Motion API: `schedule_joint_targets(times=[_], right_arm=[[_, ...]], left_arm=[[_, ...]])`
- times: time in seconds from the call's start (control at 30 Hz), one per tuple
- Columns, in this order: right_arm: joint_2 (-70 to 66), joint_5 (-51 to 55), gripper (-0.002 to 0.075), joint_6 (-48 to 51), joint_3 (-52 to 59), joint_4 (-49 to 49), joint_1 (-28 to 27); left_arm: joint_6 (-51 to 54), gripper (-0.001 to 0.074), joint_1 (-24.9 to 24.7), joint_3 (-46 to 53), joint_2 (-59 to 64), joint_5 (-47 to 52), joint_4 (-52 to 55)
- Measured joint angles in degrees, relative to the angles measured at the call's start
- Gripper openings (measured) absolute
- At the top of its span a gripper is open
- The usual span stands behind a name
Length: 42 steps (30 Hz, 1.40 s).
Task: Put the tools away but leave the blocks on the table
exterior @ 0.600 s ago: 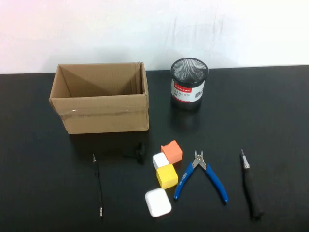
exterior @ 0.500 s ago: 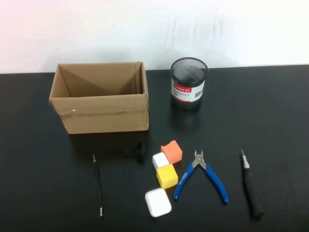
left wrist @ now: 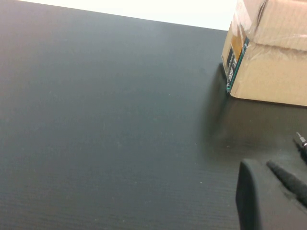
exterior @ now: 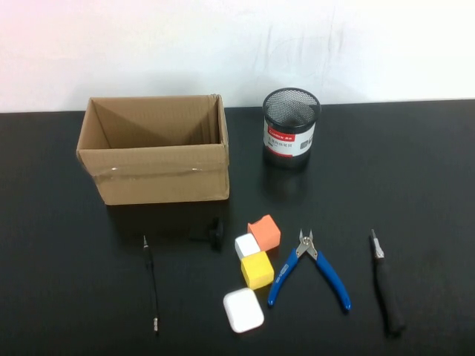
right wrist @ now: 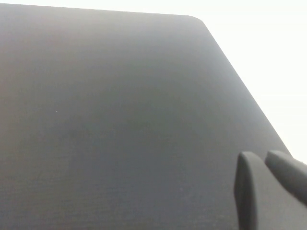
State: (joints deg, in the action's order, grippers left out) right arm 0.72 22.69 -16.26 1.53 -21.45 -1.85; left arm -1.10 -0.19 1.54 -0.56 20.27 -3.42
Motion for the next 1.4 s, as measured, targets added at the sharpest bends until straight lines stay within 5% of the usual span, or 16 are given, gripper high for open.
schedule_joint_targets(times=[0.9,1.4], right_arm=[[0.0,-1.37,-0.0006,0.0,0.0,-1.35,0.0],[0.0,-42.44,-0.0007,0.0,0.18,-13.55,0.0]], left_arm=[[0.0,-0.0004,0.0,0.0,0.0,0.0,0.0],[0.0,-0.0004,0.0,0.0,0.0,0.0,0.0]])
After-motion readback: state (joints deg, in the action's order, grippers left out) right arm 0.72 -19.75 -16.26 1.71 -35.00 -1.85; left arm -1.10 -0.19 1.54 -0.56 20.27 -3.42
